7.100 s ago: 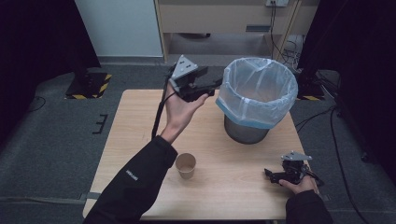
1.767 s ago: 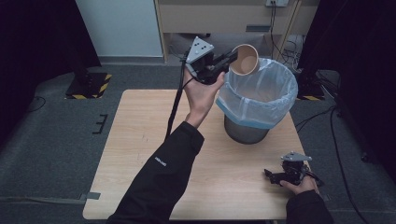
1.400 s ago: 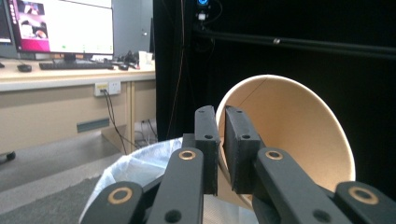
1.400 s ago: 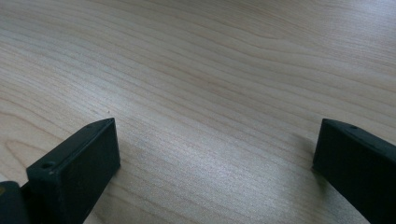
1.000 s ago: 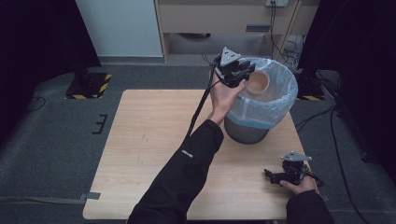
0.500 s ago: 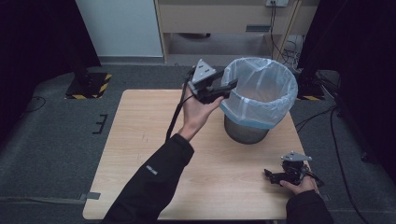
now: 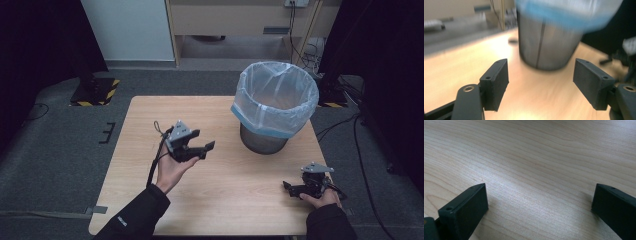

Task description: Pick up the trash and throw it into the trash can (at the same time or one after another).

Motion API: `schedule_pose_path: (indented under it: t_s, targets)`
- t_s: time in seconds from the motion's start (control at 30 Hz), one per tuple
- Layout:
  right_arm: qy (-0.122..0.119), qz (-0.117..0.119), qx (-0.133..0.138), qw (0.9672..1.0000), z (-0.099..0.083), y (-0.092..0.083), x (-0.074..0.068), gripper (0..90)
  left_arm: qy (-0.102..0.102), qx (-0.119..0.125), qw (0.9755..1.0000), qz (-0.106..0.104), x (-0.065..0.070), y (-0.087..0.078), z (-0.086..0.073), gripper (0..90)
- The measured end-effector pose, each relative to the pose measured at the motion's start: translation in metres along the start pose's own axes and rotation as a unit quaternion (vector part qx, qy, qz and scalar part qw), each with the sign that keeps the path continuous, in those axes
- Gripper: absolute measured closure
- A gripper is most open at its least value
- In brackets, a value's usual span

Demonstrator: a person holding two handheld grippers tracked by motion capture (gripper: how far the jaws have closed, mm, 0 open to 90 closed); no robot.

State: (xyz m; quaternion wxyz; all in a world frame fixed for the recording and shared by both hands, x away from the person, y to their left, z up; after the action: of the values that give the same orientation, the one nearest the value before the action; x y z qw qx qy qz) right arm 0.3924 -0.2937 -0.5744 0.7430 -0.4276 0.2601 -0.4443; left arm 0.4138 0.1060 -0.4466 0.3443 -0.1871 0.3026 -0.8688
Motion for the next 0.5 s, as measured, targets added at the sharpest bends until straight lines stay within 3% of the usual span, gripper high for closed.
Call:
schedule_pose_path:
  t_s: [0.13, 0.2, 0.3, 0.37, 0.43, 0.5]
  targets:
    - [-0.001, 0.0, 0.0, 1.0, 0.0, 0.0, 0.0, 0.7, -0.024, -0.048, 0.9986, 0.003, -0.01, 0.005, -0.051, 25.7]
    - [0.0, 0.0, 0.0, 1.0, 0.0, 0.0, 0.0, 0.8, -0.031, -0.071, 0.9969, 0.014, -0.016, 0.006, -0.076, 24.2]
    - [0.0, 0.0, 0.0, 1.0, 0.0, 0.0, 0.0, 0.8, -0.047, -0.12, 0.9914, 0.025, -0.024, 0.003, -0.108, 22.3]
    - [-0.001, 0.0, 0.0, 1.0, 0.0, 0.0, 0.0, 0.7, -0.059, -0.144, 0.9874, 0.029, -0.029, -0.003, -0.122, 20.7]
    - [-0.001, -0.001, 0.0, 1.0, 0.0, 0.0, 0.0, 0.7, -0.057, -0.149, 0.9864, 0.041, -0.035, -0.011, -0.13, 19.3]
    - [0.0, -0.002, -0.001, 1.0, 0.0, 0.0, 0.0, 0.7, -0.063, -0.159, 0.9837, 0.056, -0.043, -0.02, -0.138, 17.2]
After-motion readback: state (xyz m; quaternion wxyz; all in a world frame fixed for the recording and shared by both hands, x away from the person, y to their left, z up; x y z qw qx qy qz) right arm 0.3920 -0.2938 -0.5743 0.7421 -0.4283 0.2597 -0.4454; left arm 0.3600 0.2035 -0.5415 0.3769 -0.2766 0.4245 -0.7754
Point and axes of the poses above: each handheld gripper's, and its own axes: y roughly forward along the jaws, z roughly out of its top, x roughly to its right, the point moved 5 cm from there along y, roughly forward along the jaws, and after that the axes turned 15 degrees about -x, right-handed, at the moved point
